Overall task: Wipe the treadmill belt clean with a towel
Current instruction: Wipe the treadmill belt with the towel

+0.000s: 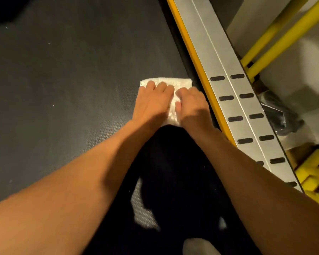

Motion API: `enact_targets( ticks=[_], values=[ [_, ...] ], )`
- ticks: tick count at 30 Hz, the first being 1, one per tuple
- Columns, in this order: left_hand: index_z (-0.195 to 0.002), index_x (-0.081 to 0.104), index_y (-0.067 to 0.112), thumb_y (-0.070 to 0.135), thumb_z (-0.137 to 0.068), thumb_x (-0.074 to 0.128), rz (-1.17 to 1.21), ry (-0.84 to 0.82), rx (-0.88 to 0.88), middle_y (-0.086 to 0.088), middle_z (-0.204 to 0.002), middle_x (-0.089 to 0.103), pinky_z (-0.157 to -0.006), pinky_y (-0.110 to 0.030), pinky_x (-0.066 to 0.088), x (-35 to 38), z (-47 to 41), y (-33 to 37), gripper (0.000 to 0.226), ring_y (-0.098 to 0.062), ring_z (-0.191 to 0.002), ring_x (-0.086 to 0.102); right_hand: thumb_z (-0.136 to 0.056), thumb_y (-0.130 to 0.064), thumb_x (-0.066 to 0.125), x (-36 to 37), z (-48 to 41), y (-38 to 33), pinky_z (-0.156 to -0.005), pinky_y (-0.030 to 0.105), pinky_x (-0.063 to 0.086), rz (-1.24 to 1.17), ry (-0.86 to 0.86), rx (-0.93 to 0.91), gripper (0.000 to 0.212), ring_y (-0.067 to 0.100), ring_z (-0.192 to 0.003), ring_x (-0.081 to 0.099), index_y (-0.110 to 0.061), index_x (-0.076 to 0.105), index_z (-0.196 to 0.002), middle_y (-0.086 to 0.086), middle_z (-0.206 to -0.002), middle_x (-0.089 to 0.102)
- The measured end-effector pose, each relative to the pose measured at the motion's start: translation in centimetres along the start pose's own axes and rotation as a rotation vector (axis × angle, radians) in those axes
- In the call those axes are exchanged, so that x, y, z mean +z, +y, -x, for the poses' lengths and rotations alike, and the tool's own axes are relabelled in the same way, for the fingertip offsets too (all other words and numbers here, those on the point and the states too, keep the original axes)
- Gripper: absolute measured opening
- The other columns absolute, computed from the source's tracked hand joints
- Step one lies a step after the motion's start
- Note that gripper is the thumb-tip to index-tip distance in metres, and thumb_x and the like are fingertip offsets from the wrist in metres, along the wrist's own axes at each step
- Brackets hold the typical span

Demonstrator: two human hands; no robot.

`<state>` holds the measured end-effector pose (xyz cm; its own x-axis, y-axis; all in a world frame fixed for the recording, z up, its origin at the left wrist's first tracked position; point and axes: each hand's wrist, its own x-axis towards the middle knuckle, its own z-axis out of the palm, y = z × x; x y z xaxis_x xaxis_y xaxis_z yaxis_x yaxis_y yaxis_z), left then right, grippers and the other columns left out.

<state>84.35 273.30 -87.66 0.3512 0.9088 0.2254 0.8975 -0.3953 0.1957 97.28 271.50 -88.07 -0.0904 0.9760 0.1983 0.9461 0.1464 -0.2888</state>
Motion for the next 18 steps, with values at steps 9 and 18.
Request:
enact_targets(
  ticks=[9,18],
  values=[
    [-0.091,0.060,0.013,0.012,-0.080,0.061,0.006,-0.020,0.153,-0.008,-0.085,0.059,-0.064,-0.036,0.030,-0.1,2.7,-0.2,0.011,-0.030,-0.075,0.051,-0.100,-0.022,0.048,-0.8,3.3,-1.8,-0.098,0.036,0.039,0.067,-0.134,0.013,0.037,0.035,-0.113,0.053,-0.002,0.052,-0.131,0.022,-0.128,0.054],
    [-0.100,0.055,0.012,0.016,-0.084,0.049,0.078,-0.119,0.040,-0.009,-0.095,0.058,-0.069,-0.035,0.029,-2.1,3.2,-2.8,0.017,-0.031,-0.087,0.050,-0.093,-0.009,0.049,1.1,0.5,-4.5,-0.087,0.037,0.041,-0.008,-0.129,0.128,0.031,0.034,-0.108,0.053,-0.009,0.058,-0.123,0.014,-0.119,0.055]
  ],
)
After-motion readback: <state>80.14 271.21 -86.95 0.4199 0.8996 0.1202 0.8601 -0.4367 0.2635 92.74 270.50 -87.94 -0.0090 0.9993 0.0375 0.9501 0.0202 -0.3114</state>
